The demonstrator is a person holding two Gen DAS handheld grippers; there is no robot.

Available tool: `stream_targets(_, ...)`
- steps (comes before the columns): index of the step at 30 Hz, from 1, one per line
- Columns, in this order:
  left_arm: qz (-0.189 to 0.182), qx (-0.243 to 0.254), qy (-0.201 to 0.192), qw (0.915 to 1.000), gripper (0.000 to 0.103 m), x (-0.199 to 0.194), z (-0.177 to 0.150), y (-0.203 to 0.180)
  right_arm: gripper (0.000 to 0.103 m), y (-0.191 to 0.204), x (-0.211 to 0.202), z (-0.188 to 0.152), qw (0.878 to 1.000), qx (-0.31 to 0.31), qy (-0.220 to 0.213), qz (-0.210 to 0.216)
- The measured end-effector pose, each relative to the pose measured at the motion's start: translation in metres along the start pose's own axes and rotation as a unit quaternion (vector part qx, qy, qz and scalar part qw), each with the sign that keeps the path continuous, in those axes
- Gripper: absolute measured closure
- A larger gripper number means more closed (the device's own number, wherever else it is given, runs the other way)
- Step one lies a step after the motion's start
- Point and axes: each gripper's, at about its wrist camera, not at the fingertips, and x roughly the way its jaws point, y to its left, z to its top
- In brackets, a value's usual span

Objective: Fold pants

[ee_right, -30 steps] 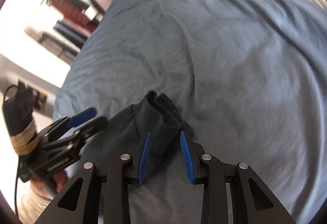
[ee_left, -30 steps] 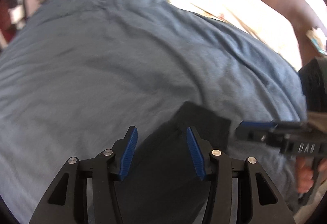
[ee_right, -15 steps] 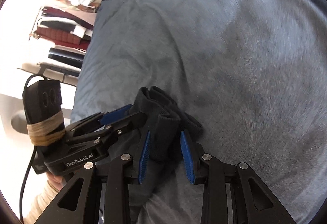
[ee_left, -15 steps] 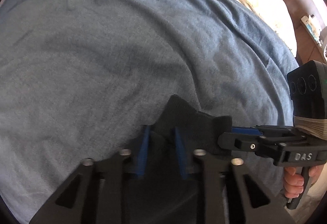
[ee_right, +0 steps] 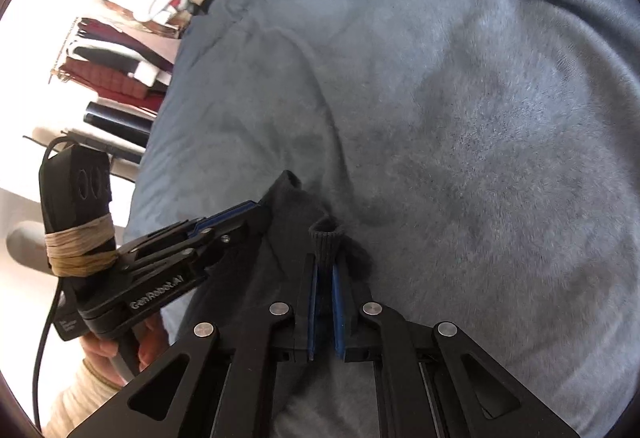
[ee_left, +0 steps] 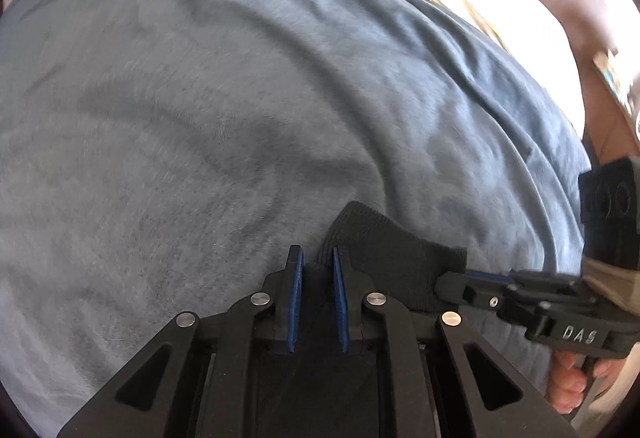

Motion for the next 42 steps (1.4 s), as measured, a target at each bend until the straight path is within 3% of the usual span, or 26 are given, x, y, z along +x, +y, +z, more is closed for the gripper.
stream_targets(3,-0.006,-0.026,0.002,0.9996,0.085,-0.003,0.004,0.007,0.094,-0.002,0.006,0.004,1.000,-0.004,0.010,-0.008)
stream_targets(5,-0.003,-0.031,-0.023,0.9992,0.082,-0.021,0.008,0.008,0.084,-0.001,0.001,0.004,1.000,0.001,0.006,-0.015)
stream_targets(6,0.001,-0.033,-0.038,0.9987,0.070,-0.032,0.010,0.009,0.080,0.002,-0.003,0.005,0.999,-0.001,-0.002,-0.033)
stream_targets(8,0.012,-0.036,-0.074,0.9965,0.057,-0.063,0.013,0.012,0.069,0.014,-0.017,0.006,0.997,-0.019,-0.030,-0.071)
stream_targets(10,0.032,-0.024,-0.099,0.9943,0.056,-0.094,0.006,0.013,0.069,0.030,-0.031,0.008,0.994,-0.041,-0.057,-0.085)
stream_targets(14,0.064,-0.022,-0.118,0.9907,0.056,-0.142,-0.024,0.019,0.068,0.069,-0.044,0.009,0.991,-0.096,-0.071,-0.062)
stream_targets(20,0.114,-0.064,-0.129,0.9830,0.055,-0.195,-0.097,0.047,0.058,0.123,-0.041,-0.014,0.982,-0.178,-0.057,-0.013)
stream_targets(30,0.128,-0.162,-0.062,0.9766,0.056,-0.183,-0.216,0.101,0.056,0.177,0.025,-0.070,0.960,-0.274,0.051,-0.010)
stream_targets(34,0.110,-0.182,-0.051,0.9757,0.056,-0.172,-0.239,0.111,0.056,0.183,0.043,-0.083,0.957,-0.282,0.072,-0.012)
stream_targets(42,0.075,-0.193,-0.037,0.9777,0.057,-0.156,-0.251,0.124,0.056,0.185,0.074,-0.093,0.957,-0.271,0.096,-0.018)
